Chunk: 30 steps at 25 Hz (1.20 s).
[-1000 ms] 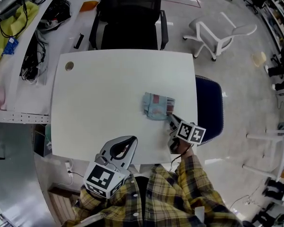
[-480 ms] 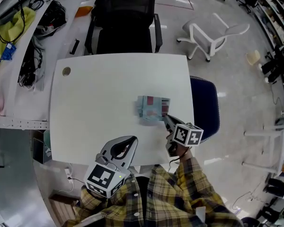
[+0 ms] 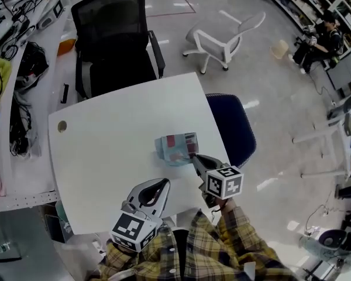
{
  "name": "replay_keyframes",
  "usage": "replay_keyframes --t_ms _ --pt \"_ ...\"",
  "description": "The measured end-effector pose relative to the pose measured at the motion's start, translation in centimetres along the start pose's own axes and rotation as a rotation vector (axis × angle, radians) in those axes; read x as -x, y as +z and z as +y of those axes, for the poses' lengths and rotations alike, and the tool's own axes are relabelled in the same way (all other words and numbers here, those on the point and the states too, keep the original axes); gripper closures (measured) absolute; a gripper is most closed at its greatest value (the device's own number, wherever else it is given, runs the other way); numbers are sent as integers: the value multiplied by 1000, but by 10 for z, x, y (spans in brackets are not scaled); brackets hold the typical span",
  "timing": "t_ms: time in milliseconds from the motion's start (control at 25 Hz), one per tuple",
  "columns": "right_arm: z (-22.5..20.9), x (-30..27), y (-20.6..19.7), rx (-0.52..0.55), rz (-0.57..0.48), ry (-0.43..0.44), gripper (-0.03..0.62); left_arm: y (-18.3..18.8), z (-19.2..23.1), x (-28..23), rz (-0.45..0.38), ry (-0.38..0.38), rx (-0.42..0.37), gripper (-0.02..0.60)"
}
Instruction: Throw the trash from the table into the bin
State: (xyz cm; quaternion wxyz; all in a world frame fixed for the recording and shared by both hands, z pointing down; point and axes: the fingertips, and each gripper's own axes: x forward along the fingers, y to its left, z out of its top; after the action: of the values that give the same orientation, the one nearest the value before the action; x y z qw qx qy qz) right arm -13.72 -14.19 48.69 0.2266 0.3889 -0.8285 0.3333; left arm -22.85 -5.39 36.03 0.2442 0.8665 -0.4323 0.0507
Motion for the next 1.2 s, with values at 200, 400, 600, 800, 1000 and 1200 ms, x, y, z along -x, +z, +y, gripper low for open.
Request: replay_keyframes --t_ms 200,400,600,800,1000,1200 --pt "1 27 -3 -5 -36 -48 594 -3 -13 -18 32 -117 -3 574" --pt "-13 65 1 -26 -98 -99 594 2 -35 -44 49 -219 -39 574" --pt "-34 97 4 -50 -154 -127 594 1 -62 -67 66 -266 -70 574" --pt "-53 119 0 -53 -188 -133 594 10 -83 -85 38 -272 -110 574" --pt "-107 183 -3 -21 -218 -118 594 15 -155 -125 -4 -256 -128 574" --pt "-150 240 -11 -9 -247 -133 594 8 -220 -147 -4 -274 -163 574"
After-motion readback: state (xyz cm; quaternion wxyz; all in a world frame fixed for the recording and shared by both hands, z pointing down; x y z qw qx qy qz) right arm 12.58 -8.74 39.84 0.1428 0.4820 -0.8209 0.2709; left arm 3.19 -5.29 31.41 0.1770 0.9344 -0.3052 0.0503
